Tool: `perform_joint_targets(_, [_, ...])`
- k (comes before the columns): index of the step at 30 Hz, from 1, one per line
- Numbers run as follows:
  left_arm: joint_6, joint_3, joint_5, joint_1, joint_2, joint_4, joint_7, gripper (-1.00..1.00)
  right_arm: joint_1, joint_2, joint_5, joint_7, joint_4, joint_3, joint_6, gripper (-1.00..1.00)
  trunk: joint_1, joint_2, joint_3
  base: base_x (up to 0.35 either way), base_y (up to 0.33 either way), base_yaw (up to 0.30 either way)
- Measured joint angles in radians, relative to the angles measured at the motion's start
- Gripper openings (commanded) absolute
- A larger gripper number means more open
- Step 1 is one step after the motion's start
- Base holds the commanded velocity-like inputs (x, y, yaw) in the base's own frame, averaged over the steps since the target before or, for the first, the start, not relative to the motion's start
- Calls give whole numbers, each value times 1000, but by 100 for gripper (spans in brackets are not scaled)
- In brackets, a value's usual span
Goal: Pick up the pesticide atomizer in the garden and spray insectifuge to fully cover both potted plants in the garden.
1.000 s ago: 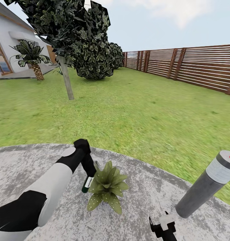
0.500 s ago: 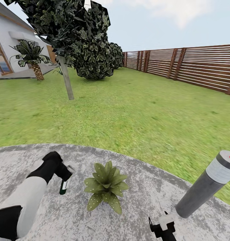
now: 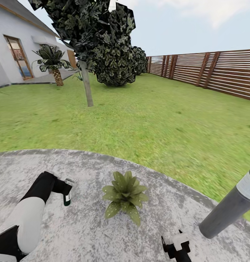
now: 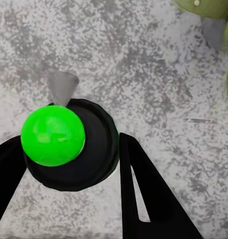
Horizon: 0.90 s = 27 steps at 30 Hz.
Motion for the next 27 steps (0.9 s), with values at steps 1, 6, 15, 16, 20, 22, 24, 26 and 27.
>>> perform_joint_targets(1, [-4, 16, 0, 0, -1, 0, 2, -100, 0, 0, 0, 0, 0, 0, 0, 100, 0, 0, 0, -333, 95, 274])
perform_joint_targets(6, [-9, 36, 101, 0, -3, 2, 135, -100, 0, 4, 0, 3, 0, 1, 0, 100, 0, 0, 0, -295, 186, 272])
perform_joint_targets(15, [-8, 35, 165, 1, -7, 17, 234, -100, 0, 21, 2, 6, 0, 3, 0, 100, -1, 0, 0, -136, 258, 166])
perform_joint_targets(16, [-9, 35, 165, 1, -8, 17, 234, -100, 0, 24, 4, 8, -1, 4, 0, 100, -1, 0, 0, -6, 303, 11])
perform_joint_targets(20, [-33, 35, 166, 1, -10, 18, 234, -100, -1, 104, 32, 10, -19, 13, 0, 100, -1, 0, 0, -2, 124, 3])
perform_joint_targets(22, [-42, 34, 167, 4, -12, 22, 235, -100, -1, 159, 72, 10, -97, 16, 34, 100, -1, 0, 0, 0, 16, 0])
perform_joint_targets(24, [-45, 34, 165, 15, -17, 28, 236, -100, -2, 195, 94, 12, -218, 14, 131, 100, -1, 0, 0, 0, 5, 0])
perform_joint_targets(26, [-51, 34, 166, 20, -24, 30, 239, -100, -2, 196, 101, 41, -348, 26, 232, 100, -1, 0, 0, 0, 2, 0])
perform_joint_targets(27, [-55, 34, 166, 21, -29, 28, 243, -100, -2, 196, 103, 80, -419, 55, 276, 100, -1, 0, 0, 0, 0, 0])
